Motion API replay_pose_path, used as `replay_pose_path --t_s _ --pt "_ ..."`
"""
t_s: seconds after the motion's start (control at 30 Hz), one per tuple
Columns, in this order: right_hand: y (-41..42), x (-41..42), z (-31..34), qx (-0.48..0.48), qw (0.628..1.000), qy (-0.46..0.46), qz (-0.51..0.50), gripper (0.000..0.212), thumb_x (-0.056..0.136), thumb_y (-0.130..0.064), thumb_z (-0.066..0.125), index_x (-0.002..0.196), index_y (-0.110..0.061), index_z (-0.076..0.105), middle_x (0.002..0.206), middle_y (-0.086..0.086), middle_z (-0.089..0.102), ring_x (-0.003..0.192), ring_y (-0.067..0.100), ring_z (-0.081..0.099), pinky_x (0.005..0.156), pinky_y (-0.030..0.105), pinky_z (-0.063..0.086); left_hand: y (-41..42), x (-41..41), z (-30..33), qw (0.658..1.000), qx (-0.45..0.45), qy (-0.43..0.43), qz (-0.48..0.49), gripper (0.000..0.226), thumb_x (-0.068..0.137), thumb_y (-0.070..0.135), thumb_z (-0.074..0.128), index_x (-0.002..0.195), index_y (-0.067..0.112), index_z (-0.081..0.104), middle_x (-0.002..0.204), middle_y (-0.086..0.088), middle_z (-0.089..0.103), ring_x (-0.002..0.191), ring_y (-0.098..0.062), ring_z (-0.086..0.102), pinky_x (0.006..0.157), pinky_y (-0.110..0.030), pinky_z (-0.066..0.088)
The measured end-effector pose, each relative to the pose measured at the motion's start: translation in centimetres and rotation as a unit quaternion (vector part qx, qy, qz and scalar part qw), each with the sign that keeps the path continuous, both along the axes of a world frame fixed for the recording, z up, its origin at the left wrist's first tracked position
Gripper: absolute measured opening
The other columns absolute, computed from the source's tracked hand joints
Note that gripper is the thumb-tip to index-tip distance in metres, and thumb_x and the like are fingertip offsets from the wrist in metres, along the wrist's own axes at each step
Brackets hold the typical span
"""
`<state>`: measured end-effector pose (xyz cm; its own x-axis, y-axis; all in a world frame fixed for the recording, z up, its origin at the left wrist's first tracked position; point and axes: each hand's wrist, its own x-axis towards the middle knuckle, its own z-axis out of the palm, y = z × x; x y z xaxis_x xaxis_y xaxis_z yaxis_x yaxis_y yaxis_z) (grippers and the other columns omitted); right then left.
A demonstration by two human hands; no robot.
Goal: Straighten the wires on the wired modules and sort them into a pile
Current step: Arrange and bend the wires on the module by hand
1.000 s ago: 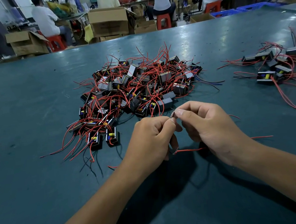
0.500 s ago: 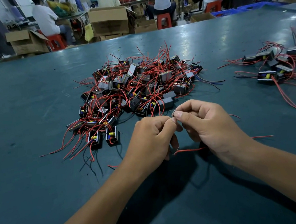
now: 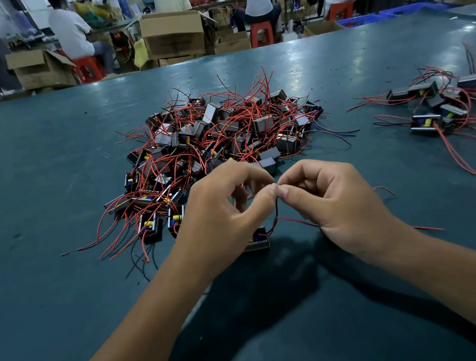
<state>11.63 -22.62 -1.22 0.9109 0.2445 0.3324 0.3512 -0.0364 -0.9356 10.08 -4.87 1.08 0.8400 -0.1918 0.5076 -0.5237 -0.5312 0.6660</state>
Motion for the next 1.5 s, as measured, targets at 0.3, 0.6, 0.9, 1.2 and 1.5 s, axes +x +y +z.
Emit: replay_pose_path --t_s 0.3,0.6,0.9,1.2,1.5 --pt "-0.4 -0.6 0.4 -0.086 0.994 -0.05 0.035 0.008 0.087 -0.024 0.066 0.085 -0.017 0.068 0.058 0.0 0.048 0.056 0.012 0.039 0.051 0.029 0.035 0.8 -0.1 0.7 0.991 0.12 -0.046 -0.026 0.018 0.094 0.027 0.06 0.083 0.014 0.066 0.073 0.011 0.051 0.067 -0.005 0.047 0.06 -0.014 0.032" --pt "-0.7 -1.0 1.1 -0.28 0.921 -0.271 -0.003 0.005 0.09 -0.017 0.065 0.089 -0.012 0.067 0.059 -0.027 0.041 0.053 -0.005 0.041 0.056 0.004 0.03 0.4 -0.2 0.3 0.906 -0.19 0.37 -0.077 0.026 0.082 0.02 0.062 0.056 0.019 0.06 0.057 -0.004 0.039 0.045 -0.01 0.026 0.041 -0.017 0.023" --pt "-1.4 -0.5 0.9 -0.222 0.948 -0.229 0.003 0.007 0.092 -0.019 0.065 0.086 -0.016 0.065 0.056 -0.002 0.052 0.048 0.009 0.041 0.05 0.011 0.03 2.4 0.4 0.7 0.991 0.048 0.036 -0.12 0.014 0.089 0.006 0.074 0.093 0.019 0.071 0.085 0.01 0.063 0.069 -0.01 0.056 0.06 -0.025 0.047" --pt "-1.3 -0.9 0.8 -0.211 0.952 -0.217 0.038 0.004 0.092 -0.018 0.064 0.088 -0.018 0.065 0.055 -0.013 0.046 0.047 0.002 0.039 0.052 0.007 0.028 2.6 0.4 1.3 0.974 0.152 -0.106 -0.13 0.007 0.085 0.017 0.075 0.088 0.01 0.076 0.09 -0.001 0.065 0.084 0.002 0.054 0.076 -0.01 0.039" --pt "-1.2 -1.1 1.1 -0.27 0.923 -0.272 0.025 0.004 0.091 -0.015 0.064 0.092 -0.012 0.067 0.063 -0.028 0.045 0.055 -0.009 0.044 0.057 0.003 0.03 2.8 0.4 1.5 0.963 0.2 -0.116 -0.138 0.014 0.088 0.027 0.071 0.089 0.013 0.074 0.09 0.002 0.065 0.082 -0.016 0.056 0.073 -0.027 0.046"
